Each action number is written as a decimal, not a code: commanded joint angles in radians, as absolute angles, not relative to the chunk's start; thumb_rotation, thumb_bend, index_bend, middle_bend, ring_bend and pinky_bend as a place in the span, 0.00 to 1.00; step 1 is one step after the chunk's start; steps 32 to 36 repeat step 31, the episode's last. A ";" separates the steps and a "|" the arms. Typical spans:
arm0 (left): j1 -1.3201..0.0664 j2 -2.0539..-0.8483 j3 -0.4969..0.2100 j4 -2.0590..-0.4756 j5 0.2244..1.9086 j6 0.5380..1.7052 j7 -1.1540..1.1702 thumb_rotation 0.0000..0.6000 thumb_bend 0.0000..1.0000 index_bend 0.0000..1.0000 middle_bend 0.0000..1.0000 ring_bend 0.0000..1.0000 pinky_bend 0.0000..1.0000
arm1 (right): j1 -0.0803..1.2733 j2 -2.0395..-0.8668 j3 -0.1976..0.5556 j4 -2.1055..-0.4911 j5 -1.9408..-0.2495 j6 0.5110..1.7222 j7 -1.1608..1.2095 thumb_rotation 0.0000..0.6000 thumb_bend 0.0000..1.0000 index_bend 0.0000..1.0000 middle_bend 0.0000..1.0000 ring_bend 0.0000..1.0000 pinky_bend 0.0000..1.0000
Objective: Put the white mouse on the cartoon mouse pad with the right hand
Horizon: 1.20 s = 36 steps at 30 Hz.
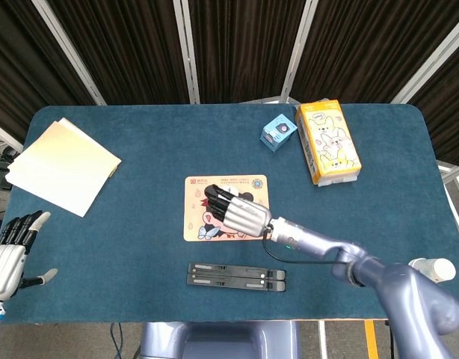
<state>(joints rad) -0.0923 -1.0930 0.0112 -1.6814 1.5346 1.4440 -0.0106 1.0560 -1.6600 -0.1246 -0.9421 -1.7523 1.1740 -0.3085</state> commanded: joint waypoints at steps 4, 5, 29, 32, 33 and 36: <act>-0.084 -1.096 0.016 -1.675 1.553 1.464 0.001 1.00 0.09 0.00 0.00 0.00 0.00 | 0.761 -1.444 -0.004 -1.467 -1.422 1.312 -0.564 1.00 0.19 0.24 0.13 0.00 0.02; -0.083 -1.097 0.016 -1.674 1.555 1.467 0.006 1.00 0.09 0.00 0.00 0.00 0.00 | 0.724 -1.422 0.003 -1.524 -1.381 1.335 -0.562 1.00 0.19 0.24 0.13 0.00 0.01; -0.058 -1.117 0.038 -1.654 1.611 1.515 0.067 1.00 0.09 0.00 0.00 0.00 0.00 | 0.183 -1.155 -0.109 -1.807 -1.300 1.619 -0.073 1.00 0.18 0.22 0.00 0.00 0.00; -0.058 -1.117 0.038 -1.655 1.611 1.515 0.068 1.00 0.09 0.00 0.00 0.00 0.00 | 0.176 -1.151 -0.107 -1.808 -1.305 1.617 -0.063 1.00 0.18 0.21 0.00 0.00 0.00; -0.058 -1.117 0.038 -1.655 1.611 1.515 0.068 1.00 0.09 0.00 0.00 0.00 0.00 | 0.176 -1.151 -0.107 -1.808 -1.305 1.617 -0.063 1.00 0.18 0.21 0.00 0.00 0.00; -0.058 -1.117 0.038 -1.655 1.611 1.515 0.068 1.00 0.09 0.00 0.00 0.00 0.00 | 0.176 -1.151 -0.107 -1.808 -1.305 1.617 -0.063 1.00 0.18 0.21 0.00 0.00 0.00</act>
